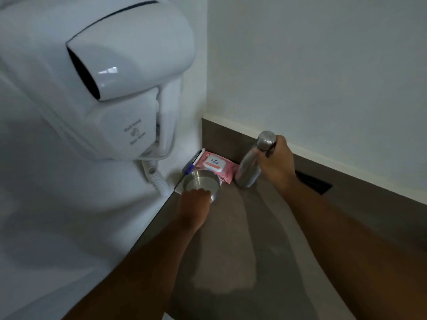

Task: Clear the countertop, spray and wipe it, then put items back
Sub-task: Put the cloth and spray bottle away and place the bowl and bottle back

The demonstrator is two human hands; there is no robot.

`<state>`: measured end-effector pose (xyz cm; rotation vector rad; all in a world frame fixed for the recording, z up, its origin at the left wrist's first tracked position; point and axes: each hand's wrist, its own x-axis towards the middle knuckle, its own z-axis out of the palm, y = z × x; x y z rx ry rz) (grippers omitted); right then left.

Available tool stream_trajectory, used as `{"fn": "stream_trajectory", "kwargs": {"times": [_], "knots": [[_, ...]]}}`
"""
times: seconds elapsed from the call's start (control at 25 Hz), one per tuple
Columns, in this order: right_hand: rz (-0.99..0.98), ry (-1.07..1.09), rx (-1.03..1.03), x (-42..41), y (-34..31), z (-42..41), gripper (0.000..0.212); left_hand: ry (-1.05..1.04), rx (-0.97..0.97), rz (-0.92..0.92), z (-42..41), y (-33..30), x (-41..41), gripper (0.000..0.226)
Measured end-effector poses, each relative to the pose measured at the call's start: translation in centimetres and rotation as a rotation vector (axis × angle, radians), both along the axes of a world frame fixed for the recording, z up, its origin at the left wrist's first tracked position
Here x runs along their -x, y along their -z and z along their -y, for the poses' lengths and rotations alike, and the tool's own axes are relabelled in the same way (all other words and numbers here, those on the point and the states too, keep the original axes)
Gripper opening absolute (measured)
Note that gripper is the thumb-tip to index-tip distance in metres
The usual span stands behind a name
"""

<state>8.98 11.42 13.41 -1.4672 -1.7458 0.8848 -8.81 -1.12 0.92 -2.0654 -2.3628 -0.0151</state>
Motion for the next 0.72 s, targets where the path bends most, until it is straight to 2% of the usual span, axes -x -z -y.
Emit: {"fn": "stream_trajectory", "kwargs": {"times": [0.24, 0.32, 0.44, 0.6, 0.72], "knots": [[-0.178, 0.158, -0.05, -13.3, -1.9, 5.9, 0.033, 0.137, -0.077, 0.152, 3.0, 0.7, -10.2, 0.005], [-0.14, 0.217, -0.065, -19.3, -2.0, 7.2, 0.033, 0.221, -0.111, 0.18, 2.9, 1.1, -14.8, 0.016], [-0.03, 0.293, -0.043, -27.5, -1.8, 8.5, 0.039, 0.306, -0.131, 0.229, 2.4, 1.7, -21.0, 0.021], [0.011, 0.452, -0.067, -36.8, -2.2, 9.0, 0.043, 0.464, -0.205, 0.323, 0.4, 1.8, -29.6, 0.019], [-0.002, 0.511, -0.07, -40.5, -2.7, 8.2, 0.046, 0.554, -0.241, 0.383, -1.7, 1.8, -35.1, 0.015]]}}
